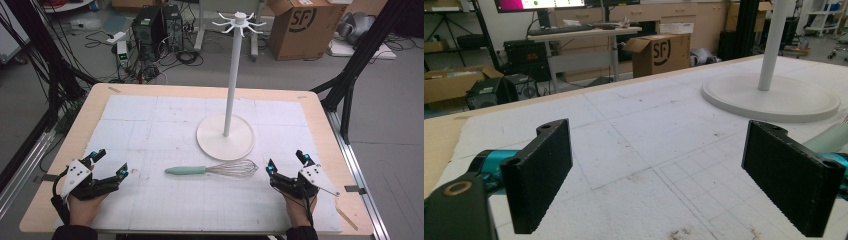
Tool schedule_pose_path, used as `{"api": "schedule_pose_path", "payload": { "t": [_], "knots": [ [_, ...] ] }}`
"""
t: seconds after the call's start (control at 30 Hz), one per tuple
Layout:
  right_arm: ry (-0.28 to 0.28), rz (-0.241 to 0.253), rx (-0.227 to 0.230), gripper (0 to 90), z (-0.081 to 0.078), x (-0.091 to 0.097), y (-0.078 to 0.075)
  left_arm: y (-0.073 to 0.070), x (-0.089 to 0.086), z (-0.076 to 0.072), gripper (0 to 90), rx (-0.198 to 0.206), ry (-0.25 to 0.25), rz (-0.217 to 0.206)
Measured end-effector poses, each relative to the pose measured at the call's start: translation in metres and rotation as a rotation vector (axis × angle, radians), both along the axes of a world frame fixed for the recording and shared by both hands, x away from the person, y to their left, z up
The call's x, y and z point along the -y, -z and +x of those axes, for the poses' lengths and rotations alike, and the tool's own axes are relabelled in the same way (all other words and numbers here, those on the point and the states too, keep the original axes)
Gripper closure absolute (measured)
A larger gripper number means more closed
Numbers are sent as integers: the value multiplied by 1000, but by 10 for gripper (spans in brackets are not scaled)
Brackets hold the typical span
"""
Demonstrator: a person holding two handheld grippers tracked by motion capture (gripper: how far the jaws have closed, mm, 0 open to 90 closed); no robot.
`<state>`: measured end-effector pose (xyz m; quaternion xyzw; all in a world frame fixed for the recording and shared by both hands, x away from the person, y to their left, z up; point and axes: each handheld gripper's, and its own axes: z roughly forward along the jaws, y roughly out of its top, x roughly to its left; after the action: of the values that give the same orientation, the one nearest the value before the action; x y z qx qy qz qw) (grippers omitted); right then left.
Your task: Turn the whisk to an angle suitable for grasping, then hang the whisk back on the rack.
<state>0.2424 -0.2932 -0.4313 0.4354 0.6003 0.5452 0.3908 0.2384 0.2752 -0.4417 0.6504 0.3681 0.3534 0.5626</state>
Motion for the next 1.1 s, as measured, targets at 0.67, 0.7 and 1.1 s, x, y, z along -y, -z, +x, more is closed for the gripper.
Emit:
{"api": "schedule_pose_path", "payload": {
  "t": [0.67,0.7,1.1],
  "knots": [
    [-156,26,71,20,-5,-29,-20,0,2,0,133,0,1,1],
    [-167,28,71,20,-5,-32,-22,0,2,0,134,0,2,1],
    [-382,-14,-15,19,3,-55,-31,0,1,0,134,-3,1,0]
  ]
}}
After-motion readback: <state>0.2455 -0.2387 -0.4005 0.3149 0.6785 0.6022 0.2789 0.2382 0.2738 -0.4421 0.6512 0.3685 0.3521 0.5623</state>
